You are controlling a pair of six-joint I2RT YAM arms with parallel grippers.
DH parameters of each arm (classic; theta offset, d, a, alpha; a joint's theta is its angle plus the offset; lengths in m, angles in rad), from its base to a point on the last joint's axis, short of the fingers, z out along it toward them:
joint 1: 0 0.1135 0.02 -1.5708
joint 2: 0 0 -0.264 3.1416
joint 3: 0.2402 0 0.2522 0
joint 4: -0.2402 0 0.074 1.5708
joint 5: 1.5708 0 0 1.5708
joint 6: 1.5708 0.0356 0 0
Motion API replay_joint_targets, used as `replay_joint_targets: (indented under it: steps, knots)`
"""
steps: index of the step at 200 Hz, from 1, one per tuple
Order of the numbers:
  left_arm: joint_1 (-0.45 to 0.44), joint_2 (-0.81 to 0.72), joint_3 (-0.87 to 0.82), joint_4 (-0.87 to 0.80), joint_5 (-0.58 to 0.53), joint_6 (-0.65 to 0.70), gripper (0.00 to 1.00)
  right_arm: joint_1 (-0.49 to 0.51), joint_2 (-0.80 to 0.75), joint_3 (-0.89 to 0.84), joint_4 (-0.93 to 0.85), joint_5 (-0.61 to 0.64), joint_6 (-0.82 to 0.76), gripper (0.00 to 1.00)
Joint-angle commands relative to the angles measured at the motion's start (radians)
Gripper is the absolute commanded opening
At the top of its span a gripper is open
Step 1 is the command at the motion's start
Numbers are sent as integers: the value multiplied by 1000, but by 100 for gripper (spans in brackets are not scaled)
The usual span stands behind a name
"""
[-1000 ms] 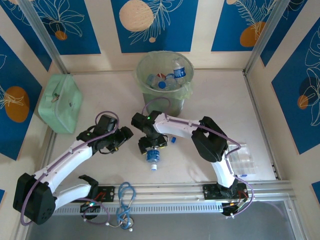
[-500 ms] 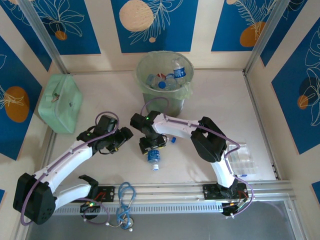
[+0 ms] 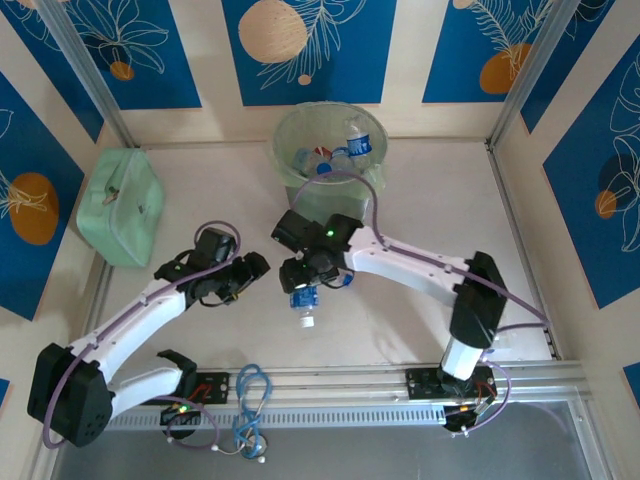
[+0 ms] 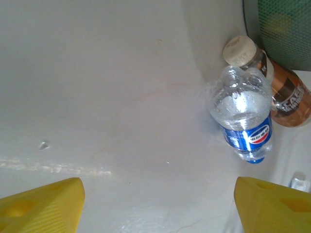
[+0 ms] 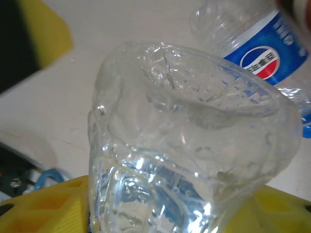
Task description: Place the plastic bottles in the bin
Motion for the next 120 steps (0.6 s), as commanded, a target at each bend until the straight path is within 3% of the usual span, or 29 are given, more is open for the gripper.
replay_joint_targets:
  steps: [1, 60, 120]
  knots:
    - [7, 12, 53, 30, 57, 62, 80, 7, -98, -20, 12, 43, 43, 56]
    - [-32, 51, 98, 60, 77, 90, 79, -53, -270, 148, 19, 107, 8, 55]
    - [-86, 61, 133, 49, 55, 124, 79, -344, -219, 404, 93, -54, 36, 56]
